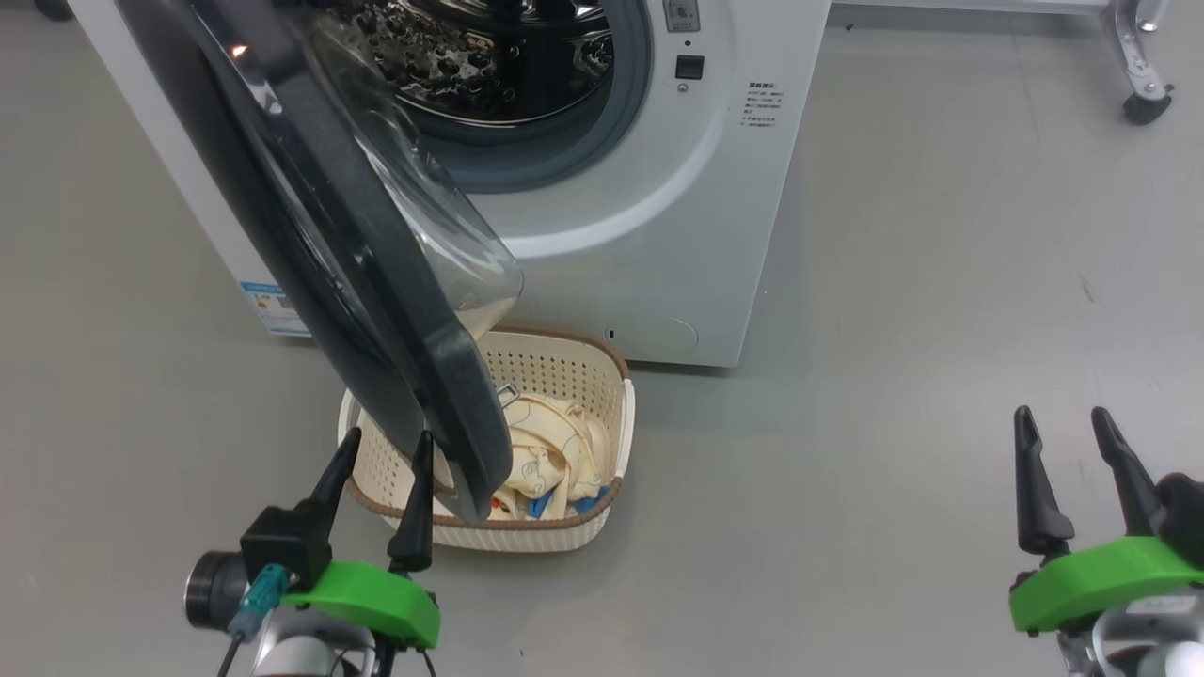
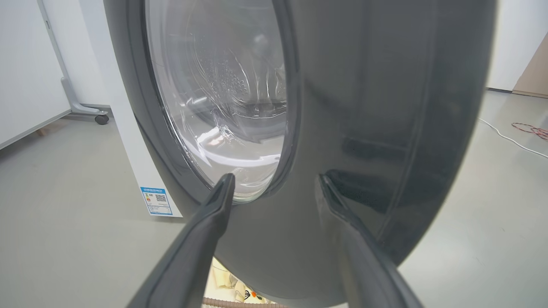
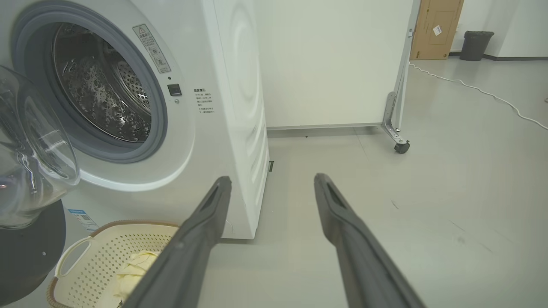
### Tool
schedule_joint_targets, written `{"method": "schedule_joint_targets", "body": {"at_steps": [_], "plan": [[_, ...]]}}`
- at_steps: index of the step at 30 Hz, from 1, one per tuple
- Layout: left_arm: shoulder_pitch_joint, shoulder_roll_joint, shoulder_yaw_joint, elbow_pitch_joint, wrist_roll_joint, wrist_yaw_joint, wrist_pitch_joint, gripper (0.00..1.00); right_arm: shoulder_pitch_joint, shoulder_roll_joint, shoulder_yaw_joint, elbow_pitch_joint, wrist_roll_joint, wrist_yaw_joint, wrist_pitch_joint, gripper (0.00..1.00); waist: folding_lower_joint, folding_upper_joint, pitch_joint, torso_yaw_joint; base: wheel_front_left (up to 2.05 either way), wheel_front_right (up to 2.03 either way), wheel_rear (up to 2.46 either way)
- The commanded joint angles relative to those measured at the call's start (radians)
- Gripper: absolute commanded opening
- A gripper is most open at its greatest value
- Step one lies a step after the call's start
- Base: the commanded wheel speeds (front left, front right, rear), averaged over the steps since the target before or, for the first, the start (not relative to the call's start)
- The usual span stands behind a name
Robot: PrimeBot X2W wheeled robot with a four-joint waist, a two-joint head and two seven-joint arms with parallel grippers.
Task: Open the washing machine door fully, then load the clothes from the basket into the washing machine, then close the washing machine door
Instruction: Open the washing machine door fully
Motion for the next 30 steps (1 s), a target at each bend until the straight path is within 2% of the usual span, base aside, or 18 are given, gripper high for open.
{"method": "schedule_joint_targets", "body": {"at_steps": [1,9,30], "plan": [[-0.027,0.022,0.029,-0.025,-0.004,0.007,-0.006,1.0,-0.013,-0.007,0.014,-0.043,-0.002,-0.001,0.001,1.0,0.0,0.0,-0.001,0.001,0.0,0.0,0.0],[-0.025,0.024,0.025,-0.021,-0.013,0.013,-0.006,1.0,0.059,-0.006,-0.003,-0.082,-0.002,-0.001,0.014,1.0,0.0,0.0,-0.005,0.005,0.0,0.0,0.0],[-0.017,0.034,0.015,-0.014,-0.035,0.016,-0.006,1.0,0.085,-0.006,-0.02,-0.089,0.004,-0.001,0.029,1.0,0.0,0.0,-0.028,0.009,0.0,0.0,0.0]]}}
